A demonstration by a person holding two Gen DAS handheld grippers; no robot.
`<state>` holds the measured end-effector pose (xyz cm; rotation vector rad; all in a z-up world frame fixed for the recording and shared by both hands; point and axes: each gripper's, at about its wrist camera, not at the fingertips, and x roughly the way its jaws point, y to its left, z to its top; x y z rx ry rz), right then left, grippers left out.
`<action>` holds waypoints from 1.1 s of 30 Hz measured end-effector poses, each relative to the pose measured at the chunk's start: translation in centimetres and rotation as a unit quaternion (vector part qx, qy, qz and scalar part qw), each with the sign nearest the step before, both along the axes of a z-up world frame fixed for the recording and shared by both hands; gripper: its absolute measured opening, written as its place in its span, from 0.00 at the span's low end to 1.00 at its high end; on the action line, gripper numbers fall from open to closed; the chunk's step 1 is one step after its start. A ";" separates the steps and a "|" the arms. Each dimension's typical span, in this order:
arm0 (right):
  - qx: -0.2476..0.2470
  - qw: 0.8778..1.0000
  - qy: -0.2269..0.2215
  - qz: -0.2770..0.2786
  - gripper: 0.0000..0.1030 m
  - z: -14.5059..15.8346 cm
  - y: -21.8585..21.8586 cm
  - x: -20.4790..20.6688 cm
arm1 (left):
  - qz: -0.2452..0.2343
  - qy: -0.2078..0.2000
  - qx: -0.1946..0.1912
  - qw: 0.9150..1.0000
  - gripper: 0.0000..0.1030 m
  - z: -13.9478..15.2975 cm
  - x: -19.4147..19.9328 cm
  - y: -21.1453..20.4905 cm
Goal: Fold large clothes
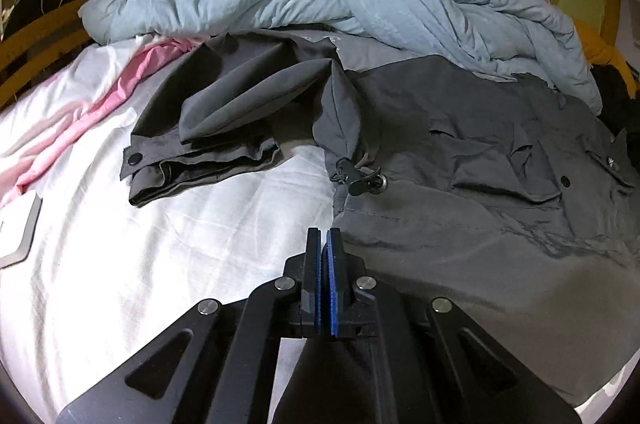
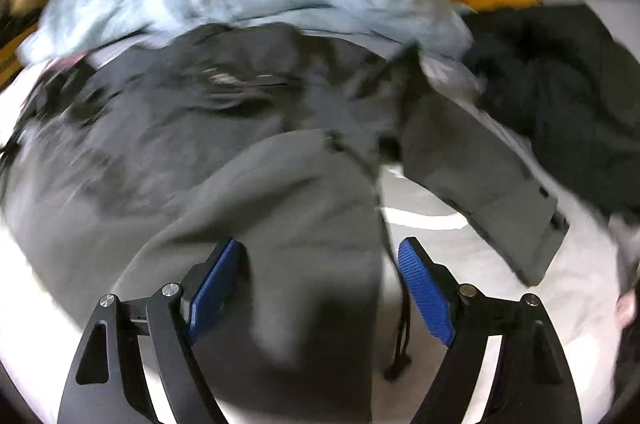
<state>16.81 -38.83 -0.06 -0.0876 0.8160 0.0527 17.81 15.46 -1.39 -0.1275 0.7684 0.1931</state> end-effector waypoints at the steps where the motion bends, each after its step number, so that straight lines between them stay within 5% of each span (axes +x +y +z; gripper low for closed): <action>1: 0.017 1.000 0.003 -0.011 0.80 -0.1 -0.6 0.4 | 0.000 0.000 -0.005 1.000 0.03 0.1 -0.1 0.1; 2: 0.033 0.999 0.000 -0.017 0.60 0.0 -1.0 0.4 | 0.002 -0.004 -0.007 1.000 0.03 0.3 -0.2 0.2; 3: 0.049 0.999 -0.002 -0.019 0.09 0.3 -1.3 0.4 | 0.004 -0.010 -0.004 1.000 0.03 0.6 -0.4 0.1; 5: 0.050 0.997 -0.019 -0.051 0.04 1.3 -1.9 0.0 | 0.011 -0.029 0.046 0.998 0.03 2.2 -1.3 -1.2; 8: 0.086 0.985 -0.106 -0.103 0.04 4.7 -2.9 -2.8 | 0.015 -0.075 0.085 0.993 0.03 4.6 -3.1 -2.7; 11: 0.054 0.985 -0.132 -0.096 0.04 6.1 -2.3 -3.9 | 0.038 -0.093 0.118 0.988 0.00 5.5 -3.8 -2.6; 13: 0.016 0.989 -0.097 -0.113 0.04 4.8 -2.0 -2.7 | 0.051 -0.064 0.126 0.989 0.00 4.5 -2.8 -1.8; 17: 0.010 0.991 0.015 -0.131 0.04 0.0 -2.6 0.5 | 0.043 0.013 0.025 0.999 0.00 0.8 -0.6 0.8; 19: -0.015 0.993 0.018 -0.120 0.04 -0.6 -2.1 0.6 | 0.015 0.013 -0.020 1.000 0.00 0.6 -0.6 0.8; 22: -0.013 0.995 -0.019 -0.100 0.09 1.3 -1.7 -0.7 | -0.025 -0.019 -0.011 0.999 0.02 2.4 -1.6 -0.8; 23: 0.005 0.996 -0.029 -0.088 0.13 2.0 -1.8 -1.2 | -0.035 -0.025 -0.007 0.999 0.11 3.0 -2.1 -1.4; 25: 0.034 0.996 -0.035 -0.072 0.24 3.0 -2.1 -2.2 | -0.048 -0.019 -0.016 0.999 0.46 3.7 -2.8 -2.0; 27: 0.053 0.996 -0.027 -0.069 0.56 3.7 -2.4 -3.0 | -0.055 0.002 -0.035 0.998 0.81 3.6 -3.6 -2.2; 29: 0.083 0.994 -0.019 -0.064 0.77 4.3 -2.8 -3.8 | -0.053 0.060 -0.081 0.994 0.82 2.4 -4.1 -1.9; 33: 0.129 0.989 0.036 -0.057 0.79 3.4 -3.5 -5.0 | -0.037 0.068 -0.192 0.978 0.82 1.8 -5.6 -0.3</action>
